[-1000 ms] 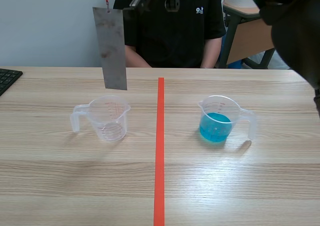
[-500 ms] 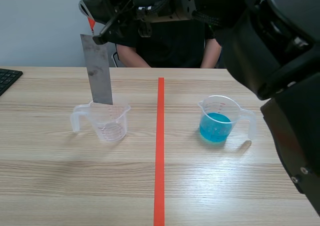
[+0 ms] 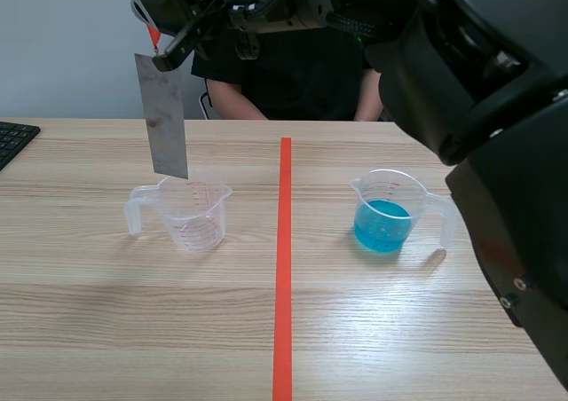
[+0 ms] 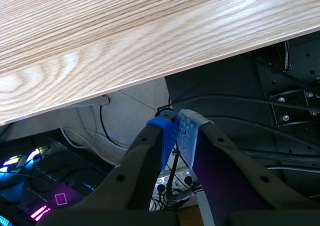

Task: Do the redox reaction experiment.
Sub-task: 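Put the plate into the left beaker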

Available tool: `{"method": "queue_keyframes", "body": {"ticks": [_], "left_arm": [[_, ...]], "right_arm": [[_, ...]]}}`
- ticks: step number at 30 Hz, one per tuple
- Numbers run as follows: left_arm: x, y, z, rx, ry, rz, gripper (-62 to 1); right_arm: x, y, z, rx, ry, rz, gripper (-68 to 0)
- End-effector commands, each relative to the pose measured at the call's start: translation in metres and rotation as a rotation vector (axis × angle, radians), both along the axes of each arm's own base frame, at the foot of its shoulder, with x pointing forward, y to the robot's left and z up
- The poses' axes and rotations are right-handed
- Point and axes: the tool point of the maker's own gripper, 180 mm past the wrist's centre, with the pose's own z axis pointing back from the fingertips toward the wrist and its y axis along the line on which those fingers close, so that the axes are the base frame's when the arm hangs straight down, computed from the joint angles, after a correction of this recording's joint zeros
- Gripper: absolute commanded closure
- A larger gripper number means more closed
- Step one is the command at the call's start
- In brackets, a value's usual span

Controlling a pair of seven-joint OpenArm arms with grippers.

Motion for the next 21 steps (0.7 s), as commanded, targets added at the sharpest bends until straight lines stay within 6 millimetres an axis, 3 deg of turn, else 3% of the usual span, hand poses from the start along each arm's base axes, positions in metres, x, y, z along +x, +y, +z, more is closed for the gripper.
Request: {"method": "queue_keyframes", "body": {"ticks": [1,21], "left_arm": [[0.0014,-0.0021,0.0024,-0.008,-0.011,-0.003,-4.9],[0.0014,-0.0023,0.0024,-0.009,-0.011,-0.003,-4.9]], "right_arm": [[0.0001,0.0021,0.0188,0.028,-0.041,0.011,-1.7],[-0.0028,0.0077,0.0094,-0.004,-0.042,0.024,-1.7]]}}
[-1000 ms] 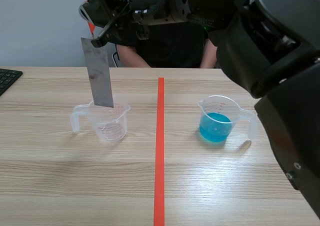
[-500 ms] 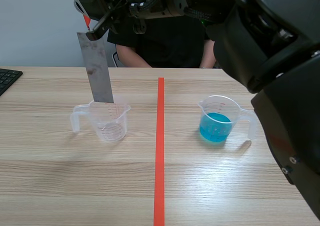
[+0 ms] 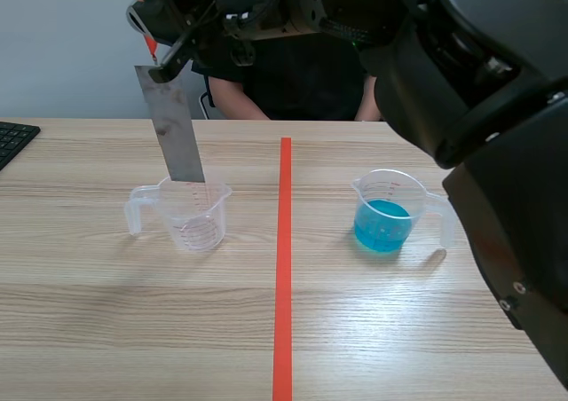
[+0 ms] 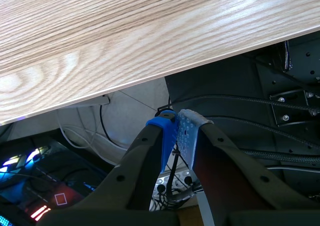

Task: Do the redox reaction experiment.
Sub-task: 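Put the plate into the left beaker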

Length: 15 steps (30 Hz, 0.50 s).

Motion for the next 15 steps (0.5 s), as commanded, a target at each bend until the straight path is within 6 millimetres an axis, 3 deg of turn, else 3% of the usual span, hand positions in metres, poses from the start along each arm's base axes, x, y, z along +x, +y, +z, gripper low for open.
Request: {"method": "queue_keyframes", "body": {"ticks": [1,15], "left_arm": [[0.001,-0.002,0.002,-0.009,-0.011,-0.003,-4.9],[0.001,-0.002,0.002,-0.009,-0.011,-0.003,-4.9]], "right_arm": [[0.003,0.002,0.014,0.029,-0.027,0.007,-1.7],[0.016,-0.002,-0.015,0.006,0.018,-0.019,-1.7]]}}
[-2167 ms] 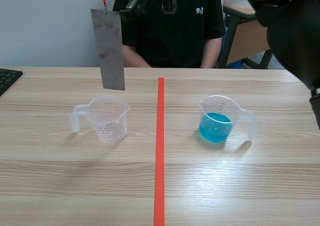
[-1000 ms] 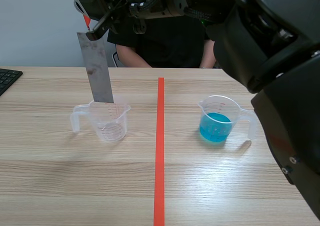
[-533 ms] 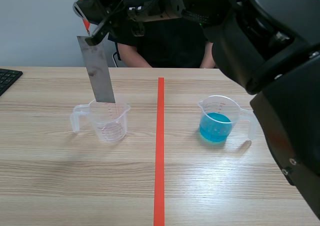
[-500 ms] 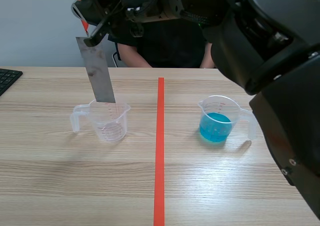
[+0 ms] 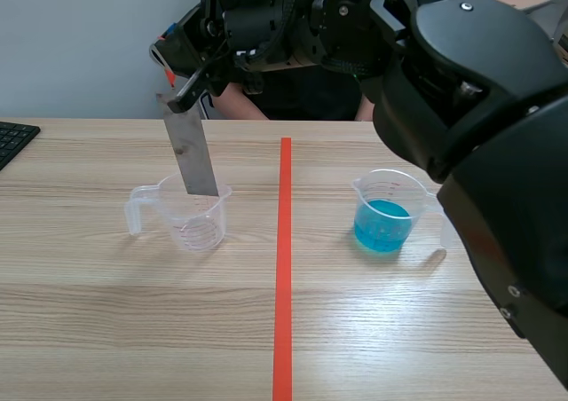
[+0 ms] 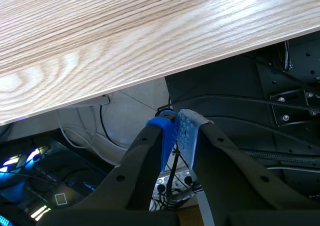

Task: Do the redox reaction experiment.
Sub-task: 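Put the plate into the left beaker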

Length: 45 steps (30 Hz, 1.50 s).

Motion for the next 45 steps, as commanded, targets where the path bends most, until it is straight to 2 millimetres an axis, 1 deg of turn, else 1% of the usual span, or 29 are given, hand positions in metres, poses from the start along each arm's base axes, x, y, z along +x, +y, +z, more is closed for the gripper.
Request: {"method": "queue_keyframes", "body": {"ticks": [1,7,10,14,18,23,28,32,37,38,41,45], "left_arm": [[0.001,-0.002,0.002,-0.009,-0.011,-0.003,-4.9],[0.001,-0.002,0.002,-0.009,-0.011,-0.003,-4.9],[0.001,-0.002,0.002,-0.009,-0.011,-0.003,-4.9],[0.001,-0.002,0.002,-0.009,-0.011,-0.003,-5.0],[0.001,-0.002,0.002,-0.009,-0.011,-0.003,-8.5],[0.001,-0.002,0.002,-0.009,-0.011,-0.003,-15.1],[0.001,-0.002,0.002,-0.009,-0.011,-0.003,-23.1],[0.001,-0.002,0.002,-0.009,-0.011,-0.003,-31.3],[0.001,-0.002,0.002,-0.009,-0.011,-0.003,-44.0],[0.001,-0.003,0.002,-0.01,-0.011,-0.003,-46.3],[0.001,-0.004,0.002,-0.014,-0.009,-0.005,-51.9],[0.001,-0.004,0.002,-0.014,-0.009,-0.006,-58.4]], "right_arm": [[0.003,0.003,0.016,0.031,-0.036,0.008,-1.7],[0.007,0.005,0.002,0.019,-0.016,-0.001,-1.7],[0.012,0.004,-0.001,0.029,-0.021,-0.022,-1.7],[0.012,0.006,-0.007,0.014,-0.041,-0.014,-1.7],[0.014,0.008,-0.015,-0.004,-0.055,-0.027,-1.7],[0.014,0.011,-0.025,-0.039,-0.09,-0.027,-1.7],[0.02,0.013,-0.035,-0.063,-0.112,-0.057,-1.7],[0.02,0.013,-0.042,-0.078,-0.111,-0.056,-1.7],[0.02,0.012,-0.045,-0.083,-0.108,-0.056,-1.8],[0.02,0.012,-0.045,-0.089,-0.112,-0.057,-2.7],[0.019,0.013,-0.046,-0.097,-0.114,-0.049,-8.7],[0.011,0.017,-0.048,-0.096,-0.104,-0.005,-16.2]]}}
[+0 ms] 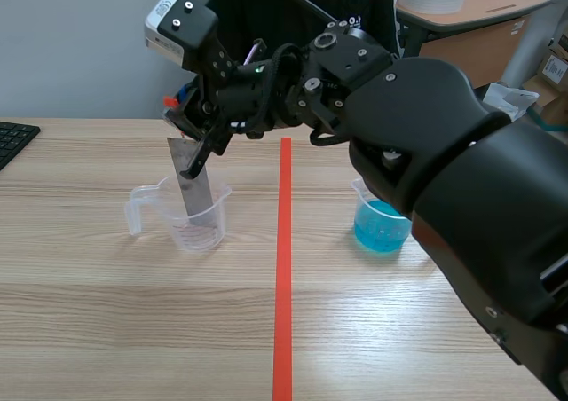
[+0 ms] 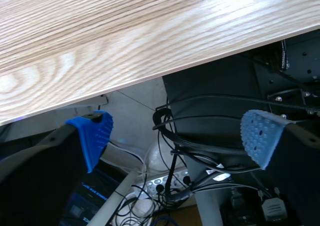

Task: Do the redox reaction experiment.
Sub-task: 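Put the plate into the left beaker, then return to the home posture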

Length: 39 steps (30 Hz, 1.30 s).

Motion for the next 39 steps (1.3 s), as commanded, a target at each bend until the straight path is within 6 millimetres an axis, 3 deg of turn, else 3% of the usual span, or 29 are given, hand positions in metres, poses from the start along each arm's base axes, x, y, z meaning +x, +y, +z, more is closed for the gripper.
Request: {"method": "queue_keyframes", "body": {"ticks": [1,4,8,15,19,23,30,39], "left_arm": [[0.001,-0.002,0.002,-0.008,-0.012,-0.001,-59.9],[0.001,-0.002,0.002,-0.008,-0.012,0.0,-62.3],[0.001,-0.002,0.002,-0.01,-0.011,0.002,-62.3],[0.001,-0.002,0.002,-0.01,-0.012,0.002,-62.3],[0.0,-0.002,0.002,-0.011,-0.007,0.0,-62.3],[0.0,-0.003,0.002,-0.011,-0.008,0.0,-62.3],[0.0,-0.003,0.002,-0.012,-0.007,0.0,-62.3],[0.003,-0.003,0.004,-0.015,-0.027,-0.005,-62.3]], "right_arm": [[0.0,0.008,0.021,0.044,-0.031,0.032,-18.9],[-0.015,0.019,0.02,0.046,-0.01,0.108,-26.2],[-0.031,0.034,0.022,0.064,0.004,0.169,-41.0],[-0.059,0.055,0.042,0.266,0.108,0.236,-66.6],[-0.062,0.053,0.058,0.366,0.155,0.241,-67.9],[-0.057,0.036,0.062,0.382,0.148,0.205,-67.9],[-0.031,-0.03,0.057,0.377,0.081,-0.001,-67.9],[-0.053,-0.099,0.05,0.31,0.058,-0.087,-67.9]]}}
